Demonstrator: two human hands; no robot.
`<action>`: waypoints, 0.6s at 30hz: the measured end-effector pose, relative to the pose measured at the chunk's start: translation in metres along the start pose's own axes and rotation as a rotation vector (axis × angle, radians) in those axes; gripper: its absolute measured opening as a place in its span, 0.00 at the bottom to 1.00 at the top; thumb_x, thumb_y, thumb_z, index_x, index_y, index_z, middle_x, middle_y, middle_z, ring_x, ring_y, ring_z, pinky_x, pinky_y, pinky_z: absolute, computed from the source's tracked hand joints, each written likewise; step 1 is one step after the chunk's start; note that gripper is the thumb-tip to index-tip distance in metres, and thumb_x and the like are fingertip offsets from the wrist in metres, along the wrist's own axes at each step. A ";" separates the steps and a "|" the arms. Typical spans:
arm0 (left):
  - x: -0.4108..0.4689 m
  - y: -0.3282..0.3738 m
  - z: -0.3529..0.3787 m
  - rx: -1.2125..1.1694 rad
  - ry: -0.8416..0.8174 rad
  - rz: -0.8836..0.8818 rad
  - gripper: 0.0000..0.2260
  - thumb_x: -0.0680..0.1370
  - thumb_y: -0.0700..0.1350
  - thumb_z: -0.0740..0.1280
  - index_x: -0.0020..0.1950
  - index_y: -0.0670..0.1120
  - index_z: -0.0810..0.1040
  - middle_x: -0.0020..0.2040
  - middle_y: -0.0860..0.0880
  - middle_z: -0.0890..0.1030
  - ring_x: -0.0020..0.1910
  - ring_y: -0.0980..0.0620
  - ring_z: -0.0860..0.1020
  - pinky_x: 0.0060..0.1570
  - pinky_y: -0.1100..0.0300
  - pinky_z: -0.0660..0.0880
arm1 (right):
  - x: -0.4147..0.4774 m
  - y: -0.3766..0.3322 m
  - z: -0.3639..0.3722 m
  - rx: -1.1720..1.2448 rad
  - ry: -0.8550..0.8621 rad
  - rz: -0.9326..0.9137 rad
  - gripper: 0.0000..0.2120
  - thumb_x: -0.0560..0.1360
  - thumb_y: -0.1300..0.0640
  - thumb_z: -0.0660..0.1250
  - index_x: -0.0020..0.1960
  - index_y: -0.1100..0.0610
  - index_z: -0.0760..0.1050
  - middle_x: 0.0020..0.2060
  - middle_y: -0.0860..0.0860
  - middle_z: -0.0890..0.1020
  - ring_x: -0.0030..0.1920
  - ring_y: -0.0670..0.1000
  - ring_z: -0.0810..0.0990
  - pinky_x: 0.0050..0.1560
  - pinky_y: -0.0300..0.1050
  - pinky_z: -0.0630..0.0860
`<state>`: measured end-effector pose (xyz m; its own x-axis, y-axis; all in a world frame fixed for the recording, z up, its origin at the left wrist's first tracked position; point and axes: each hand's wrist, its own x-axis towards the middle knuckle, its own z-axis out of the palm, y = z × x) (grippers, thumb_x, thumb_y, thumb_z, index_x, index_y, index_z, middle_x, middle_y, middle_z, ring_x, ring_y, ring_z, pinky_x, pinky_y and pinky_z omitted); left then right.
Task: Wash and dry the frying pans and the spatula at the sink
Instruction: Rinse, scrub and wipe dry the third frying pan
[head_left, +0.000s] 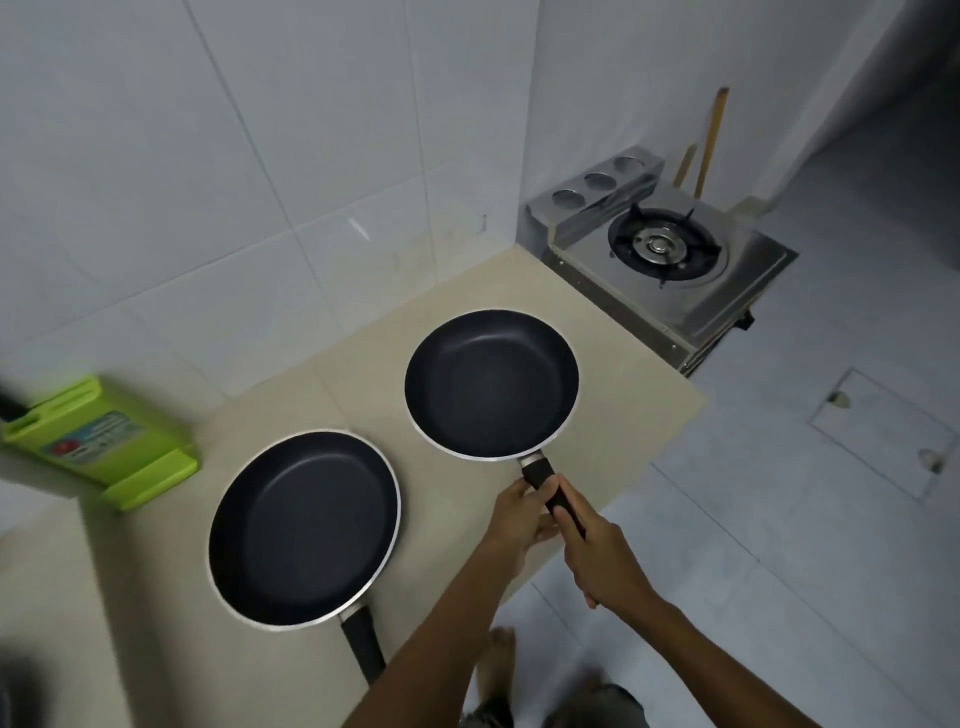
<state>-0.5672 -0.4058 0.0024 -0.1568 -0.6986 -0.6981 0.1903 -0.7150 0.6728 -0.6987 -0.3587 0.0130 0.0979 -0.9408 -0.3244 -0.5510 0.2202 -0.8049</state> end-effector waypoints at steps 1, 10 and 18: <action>0.014 0.001 0.004 0.002 0.005 -0.015 0.10 0.82 0.47 0.69 0.62 0.48 0.79 0.55 0.48 0.84 0.49 0.46 0.85 0.54 0.52 0.82 | 0.012 0.008 -0.004 0.005 -0.010 0.012 0.23 0.85 0.50 0.57 0.79 0.42 0.60 0.32 0.38 0.81 0.28 0.39 0.78 0.32 0.30 0.73; 0.091 0.004 0.042 0.028 0.141 -0.040 0.11 0.81 0.51 0.69 0.62 0.50 0.80 0.55 0.45 0.86 0.53 0.41 0.85 0.60 0.41 0.80 | 0.092 0.076 -0.027 -0.017 -0.072 0.051 0.24 0.83 0.39 0.56 0.78 0.37 0.61 0.64 0.46 0.81 0.61 0.48 0.82 0.64 0.49 0.79; 0.125 0.015 0.088 -0.010 0.235 0.003 0.14 0.82 0.52 0.68 0.67 0.53 0.79 0.57 0.48 0.86 0.53 0.47 0.85 0.55 0.50 0.83 | 0.142 0.134 -0.058 -0.225 -0.137 -0.042 0.31 0.78 0.26 0.41 0.79 0.31 0.46 0.56 0.48 0.85 0.49 0.50 0.85 0.51 0.55 0.83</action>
<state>-0.6693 -0.5059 -0.0530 0.0731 -0.6741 -0.7350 0.2004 -0.7120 0.6730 -0.8065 -0.4780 -0.1123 0.2273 -0.9008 -0.3701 -0.7130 0.1049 -0.6933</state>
